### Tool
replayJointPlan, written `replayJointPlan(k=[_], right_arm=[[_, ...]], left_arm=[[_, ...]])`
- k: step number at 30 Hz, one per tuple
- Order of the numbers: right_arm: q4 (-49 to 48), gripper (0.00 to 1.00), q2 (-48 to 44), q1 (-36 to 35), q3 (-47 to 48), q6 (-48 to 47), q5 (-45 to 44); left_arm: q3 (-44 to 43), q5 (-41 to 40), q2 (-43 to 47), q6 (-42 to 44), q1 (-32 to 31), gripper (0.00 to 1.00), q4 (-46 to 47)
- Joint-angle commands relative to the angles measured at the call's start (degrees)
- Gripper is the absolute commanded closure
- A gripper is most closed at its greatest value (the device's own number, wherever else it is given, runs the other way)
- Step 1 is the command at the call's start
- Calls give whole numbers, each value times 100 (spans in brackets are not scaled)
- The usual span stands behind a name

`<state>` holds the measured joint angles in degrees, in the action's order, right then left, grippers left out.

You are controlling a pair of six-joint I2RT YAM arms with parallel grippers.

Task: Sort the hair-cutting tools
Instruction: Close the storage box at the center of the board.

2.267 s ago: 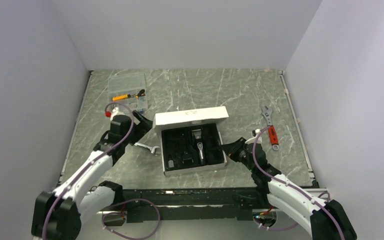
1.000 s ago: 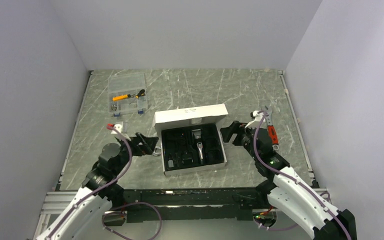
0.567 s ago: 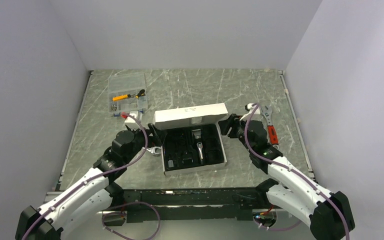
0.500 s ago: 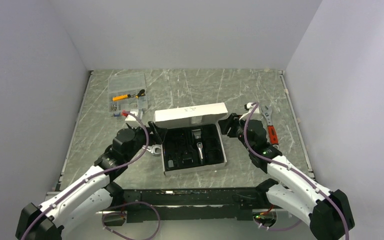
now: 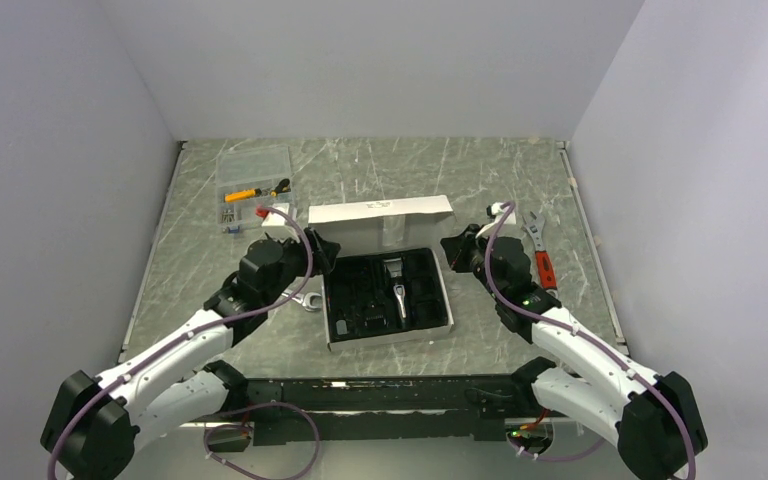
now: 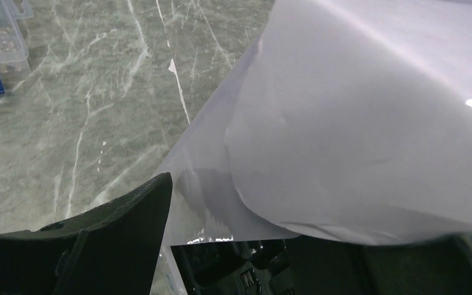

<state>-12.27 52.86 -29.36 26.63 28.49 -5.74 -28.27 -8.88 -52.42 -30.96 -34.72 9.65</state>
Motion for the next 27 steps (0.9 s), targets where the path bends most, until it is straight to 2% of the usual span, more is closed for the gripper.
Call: replayJointPlan(k=[1,2,12,18,27], right_arm=[[-317,97,-147,-53,98,75,-20],[-291,100,-172,-52,85,85,-39],[-233,100,-530,-154,-300,312,-49],[-22,100,-806,-199,-554,273,-188],[152,100,-1223,-224,-996,482,-175]], left_arm=[[-330,93,-197,113,-25,31,613],[-348,138,-248,123,-26,31,654],[-214,286,-331,106,-26,33,949],[-163,202,-85,77,-19,33,660],[105,255,483,-147,-24,26,127]])
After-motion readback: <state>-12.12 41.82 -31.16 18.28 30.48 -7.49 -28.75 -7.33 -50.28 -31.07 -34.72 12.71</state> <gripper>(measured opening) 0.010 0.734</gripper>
